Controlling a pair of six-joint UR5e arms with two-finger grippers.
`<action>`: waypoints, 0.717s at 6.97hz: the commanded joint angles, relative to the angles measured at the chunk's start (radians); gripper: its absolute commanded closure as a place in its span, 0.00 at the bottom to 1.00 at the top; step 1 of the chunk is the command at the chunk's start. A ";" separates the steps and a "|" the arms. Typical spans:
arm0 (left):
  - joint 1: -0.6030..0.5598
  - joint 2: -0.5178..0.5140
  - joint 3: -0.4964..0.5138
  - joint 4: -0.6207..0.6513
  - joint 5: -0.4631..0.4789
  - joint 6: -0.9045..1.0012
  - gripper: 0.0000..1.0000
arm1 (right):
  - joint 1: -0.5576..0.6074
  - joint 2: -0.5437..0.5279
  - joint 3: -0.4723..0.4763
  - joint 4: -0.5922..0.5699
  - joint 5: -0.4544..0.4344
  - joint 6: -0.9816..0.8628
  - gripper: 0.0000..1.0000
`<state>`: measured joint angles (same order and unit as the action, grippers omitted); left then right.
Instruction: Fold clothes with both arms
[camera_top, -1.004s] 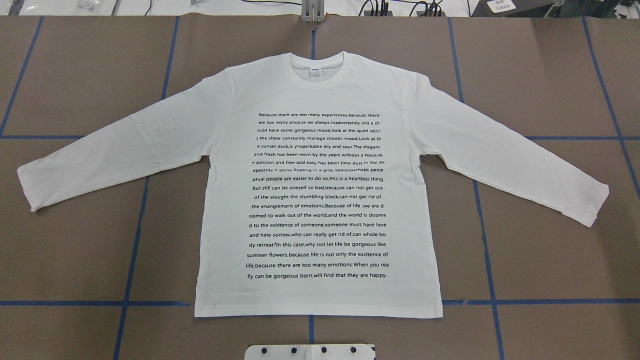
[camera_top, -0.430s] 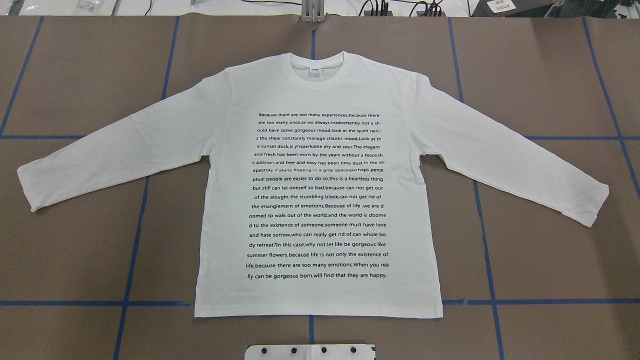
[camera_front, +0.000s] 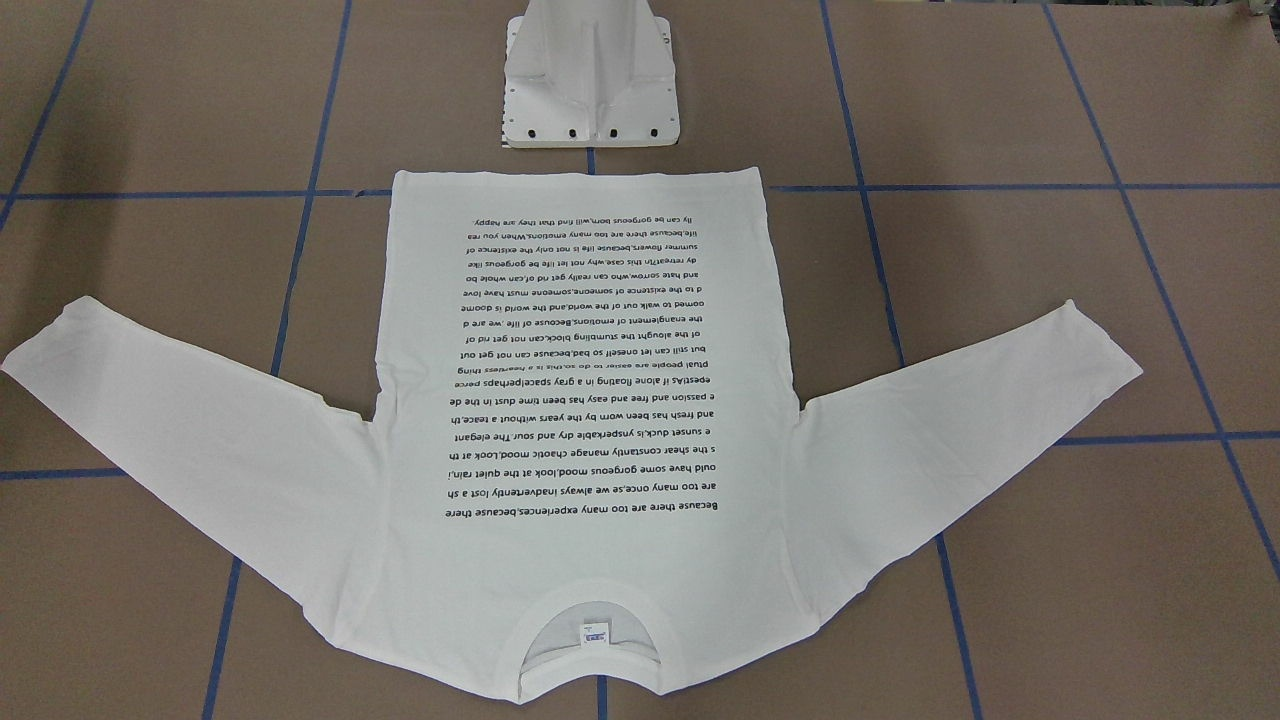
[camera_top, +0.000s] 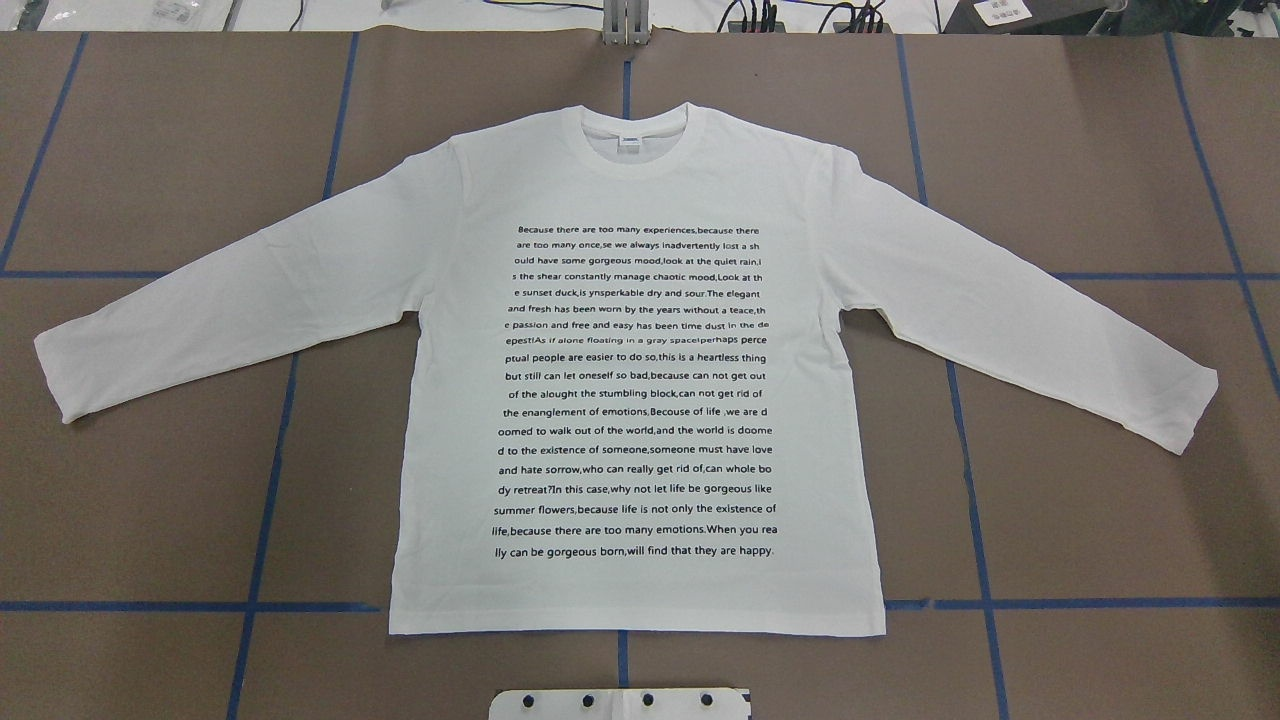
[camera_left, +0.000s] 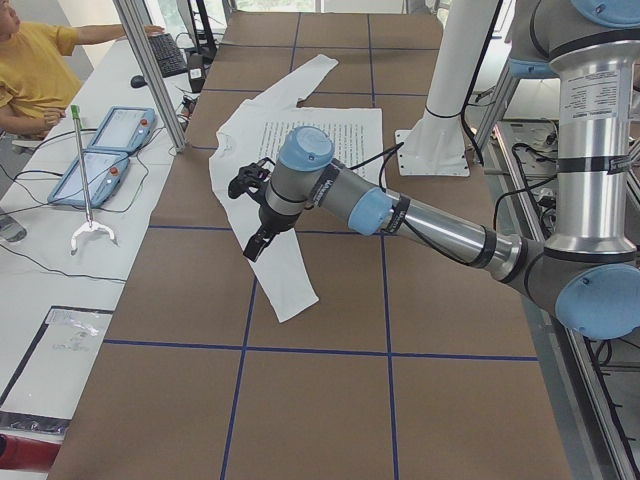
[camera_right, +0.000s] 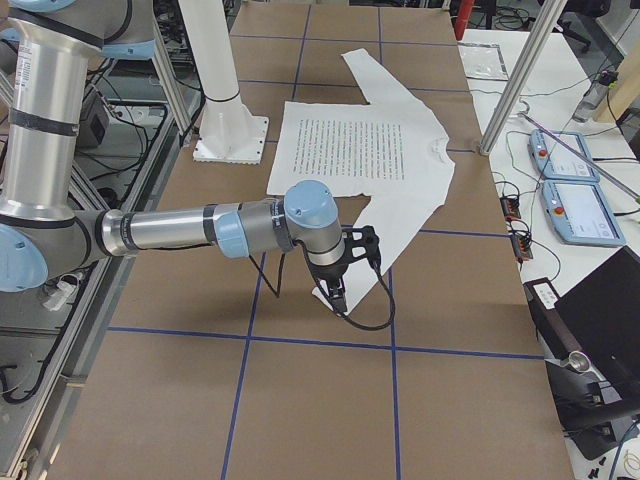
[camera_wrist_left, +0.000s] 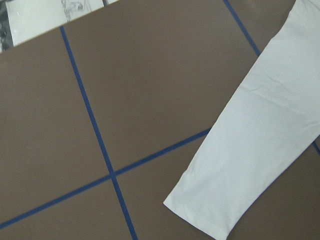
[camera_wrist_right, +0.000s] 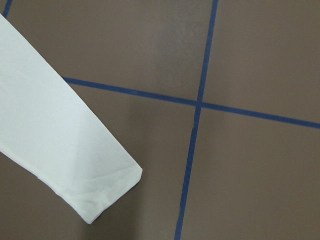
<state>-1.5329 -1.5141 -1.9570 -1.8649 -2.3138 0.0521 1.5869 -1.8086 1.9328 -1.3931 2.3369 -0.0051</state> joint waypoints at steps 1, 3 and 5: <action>-0.001 -0.011 0.046 -0.072 -0.004 0.006 0.00 | -0.011 -0.012 -0.044 0.113 -0.004 0.002 0.00; -0.001 0.005 0.033 -0.072 -0.007 0.009 0.00 | -0.150 -0.012 -0.160 0.343 -0.046 0.278 0.02; -0.003 0.008 0.033 -0.074 -0.029 0.009 0.00 | -0.325 -0.002 -0.367 0.785 -0.158 0.610 0.01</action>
<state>-1.5350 -1.5088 -1.9238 -1.9382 -2.3348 0.0610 1.3676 -1.8148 1.6849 -0.8595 2.2570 0.4258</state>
